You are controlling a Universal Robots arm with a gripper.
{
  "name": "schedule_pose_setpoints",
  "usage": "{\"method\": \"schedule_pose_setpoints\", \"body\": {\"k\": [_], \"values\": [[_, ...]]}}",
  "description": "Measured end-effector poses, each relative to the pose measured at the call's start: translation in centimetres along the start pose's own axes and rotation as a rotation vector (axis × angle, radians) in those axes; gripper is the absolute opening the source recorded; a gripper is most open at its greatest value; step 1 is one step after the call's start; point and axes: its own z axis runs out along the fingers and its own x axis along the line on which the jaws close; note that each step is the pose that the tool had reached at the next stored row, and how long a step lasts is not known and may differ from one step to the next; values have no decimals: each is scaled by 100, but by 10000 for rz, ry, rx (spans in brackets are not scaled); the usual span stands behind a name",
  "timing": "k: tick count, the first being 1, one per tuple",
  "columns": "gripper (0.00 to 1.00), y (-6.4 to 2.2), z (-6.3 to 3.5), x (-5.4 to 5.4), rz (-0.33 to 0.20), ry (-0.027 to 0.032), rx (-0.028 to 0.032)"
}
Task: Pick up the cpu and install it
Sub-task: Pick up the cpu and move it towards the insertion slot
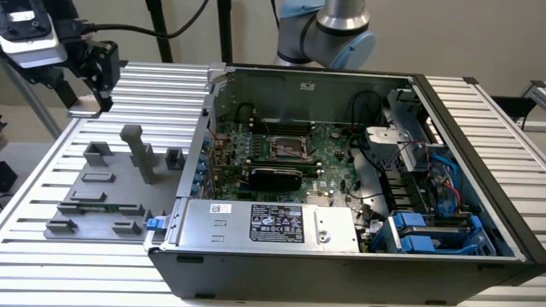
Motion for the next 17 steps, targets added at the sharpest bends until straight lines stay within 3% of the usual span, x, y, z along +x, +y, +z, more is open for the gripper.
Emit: {"method": "schedule_pose_setpoints", "body": {"k": [9,17], "values": [[55,31,-227,-409,-1,9,-83],[55,52,-269,-772,0,14,-138]]}}
